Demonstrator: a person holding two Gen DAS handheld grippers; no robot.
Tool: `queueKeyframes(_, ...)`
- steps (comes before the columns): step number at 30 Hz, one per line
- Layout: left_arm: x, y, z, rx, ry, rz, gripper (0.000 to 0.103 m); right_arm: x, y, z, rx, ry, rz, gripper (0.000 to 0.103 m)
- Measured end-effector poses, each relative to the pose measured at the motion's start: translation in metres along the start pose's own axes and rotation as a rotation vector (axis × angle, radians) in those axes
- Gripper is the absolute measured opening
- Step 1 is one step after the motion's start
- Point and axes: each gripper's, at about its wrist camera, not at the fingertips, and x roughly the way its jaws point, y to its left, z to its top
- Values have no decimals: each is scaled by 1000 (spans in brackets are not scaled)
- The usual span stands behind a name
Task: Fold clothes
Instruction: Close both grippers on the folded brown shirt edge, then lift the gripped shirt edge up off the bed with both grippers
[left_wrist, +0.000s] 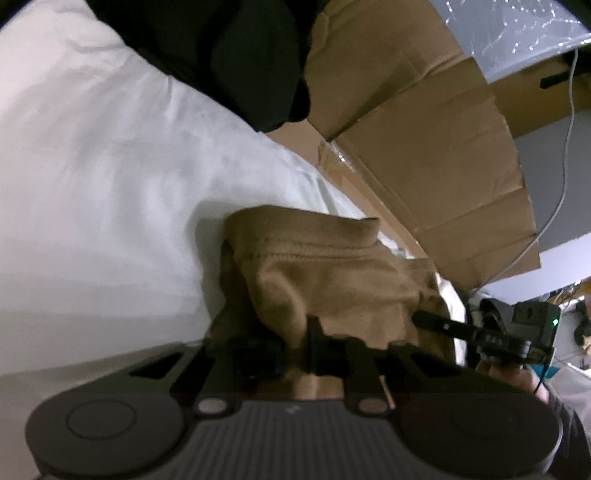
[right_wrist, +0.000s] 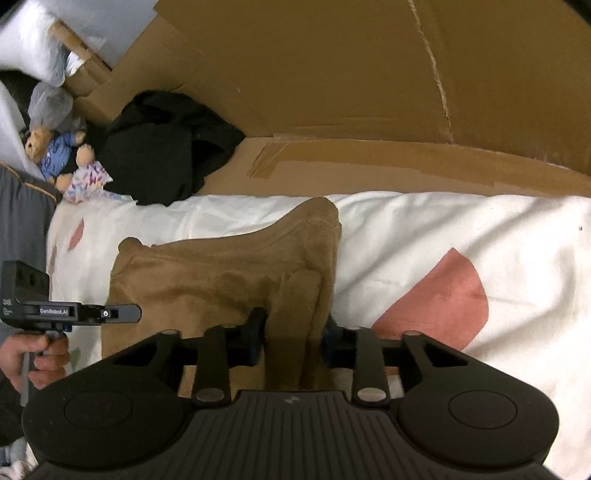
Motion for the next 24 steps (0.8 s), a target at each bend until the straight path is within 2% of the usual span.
queueKeyframes(8,-26,-21,-5,59,-58,-46,9,-26,24,-1,-44,-56,-22,15)
queueKeyframes(13,-45,-33,-13,48,-92,-82,8,-51,43,-5,-66,-100,-18,15)
queueKeyframes(24,-105,-76,-42,147,-139,-140,8,-125,91,-38,-84,-223,-11,14)
